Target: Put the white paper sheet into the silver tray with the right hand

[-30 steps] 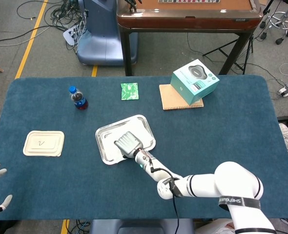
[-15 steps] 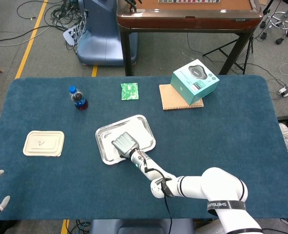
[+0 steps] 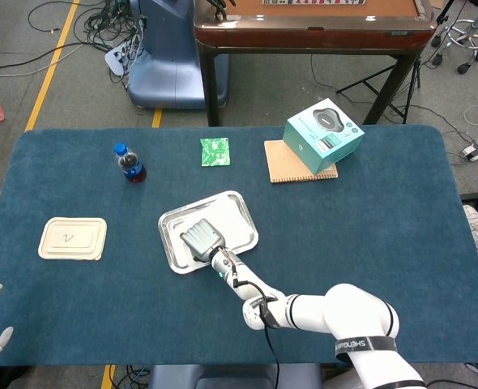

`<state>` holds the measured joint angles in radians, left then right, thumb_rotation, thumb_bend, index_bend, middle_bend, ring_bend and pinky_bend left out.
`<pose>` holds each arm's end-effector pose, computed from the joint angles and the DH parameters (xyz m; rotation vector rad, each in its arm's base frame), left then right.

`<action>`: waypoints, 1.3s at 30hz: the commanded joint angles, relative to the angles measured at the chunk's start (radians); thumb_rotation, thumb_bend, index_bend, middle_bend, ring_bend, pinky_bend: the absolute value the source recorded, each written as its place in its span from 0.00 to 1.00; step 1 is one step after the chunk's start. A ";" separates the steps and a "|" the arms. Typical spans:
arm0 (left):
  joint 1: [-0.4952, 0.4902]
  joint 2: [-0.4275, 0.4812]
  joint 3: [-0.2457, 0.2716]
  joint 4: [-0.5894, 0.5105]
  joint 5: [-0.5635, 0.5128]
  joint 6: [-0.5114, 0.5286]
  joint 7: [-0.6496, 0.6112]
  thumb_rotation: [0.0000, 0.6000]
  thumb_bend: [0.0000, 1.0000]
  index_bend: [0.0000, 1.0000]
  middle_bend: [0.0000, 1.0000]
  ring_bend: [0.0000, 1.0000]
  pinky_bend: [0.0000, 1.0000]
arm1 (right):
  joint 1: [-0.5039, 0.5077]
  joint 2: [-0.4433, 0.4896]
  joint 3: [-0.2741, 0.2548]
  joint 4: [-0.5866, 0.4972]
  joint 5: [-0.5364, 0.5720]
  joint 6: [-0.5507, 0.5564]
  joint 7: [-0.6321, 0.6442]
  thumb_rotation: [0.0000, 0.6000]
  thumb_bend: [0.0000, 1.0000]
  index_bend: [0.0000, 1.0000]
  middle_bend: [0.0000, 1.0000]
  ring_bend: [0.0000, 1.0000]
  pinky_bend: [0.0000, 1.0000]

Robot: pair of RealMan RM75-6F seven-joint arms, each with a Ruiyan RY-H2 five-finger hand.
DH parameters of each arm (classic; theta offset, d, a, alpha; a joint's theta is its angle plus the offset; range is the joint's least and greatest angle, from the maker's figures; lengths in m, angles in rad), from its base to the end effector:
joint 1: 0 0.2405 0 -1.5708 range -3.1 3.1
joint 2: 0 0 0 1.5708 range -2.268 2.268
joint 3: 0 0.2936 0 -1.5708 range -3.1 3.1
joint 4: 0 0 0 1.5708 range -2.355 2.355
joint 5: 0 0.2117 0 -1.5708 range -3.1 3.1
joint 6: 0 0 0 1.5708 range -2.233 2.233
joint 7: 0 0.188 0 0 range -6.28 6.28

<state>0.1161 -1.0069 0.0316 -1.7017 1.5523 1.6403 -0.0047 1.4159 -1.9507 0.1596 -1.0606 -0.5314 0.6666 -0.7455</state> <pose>-0.3565 0.1408 0.2136 -1.2781 -0.9339 -0.8083 0.0337 -0.4338 -0.1999 2.2940 -0.6361 0.6452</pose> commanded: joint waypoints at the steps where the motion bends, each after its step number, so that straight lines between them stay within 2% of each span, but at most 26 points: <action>1: 0.000 0.000 0.000 0.001 0.001 0.000 -0.001 1.00 0.21 0.23 0.12 0.14 0.09 | 0.006 -0.008 0.007 0.012 0.002 0.000 -0.002 0.66 1.00 0.30 1.00 1.00 1.00; 17: 0.006 0.000 -0.002 0.012 -0.005 0.003 -0.015 1.00 0.21 0.23 0.12 0.14 0.09 | 0.028 -0.055 0.018 0.096 0.031 -0.012 -0.042 0.65 1.00 0.29 1.00 1.00 1.00; 39: 0.011 0.000 -0.006 0.033 -0.017 -0.001 -0.036 1.00 0.21 0.23 0.12 0.14 0.09 | 0.049 -0.123 0.060 0.220 0.029 -0.041 -0.060 0.66 1.00 0.28 1.00 1.00 1.00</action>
<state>0.1268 -1.0070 0.0255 -1.6686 1.5350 1.6398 -0.0407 1.4651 -2.0729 0.2185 -0.8419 -0.5017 0.6258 -0.8049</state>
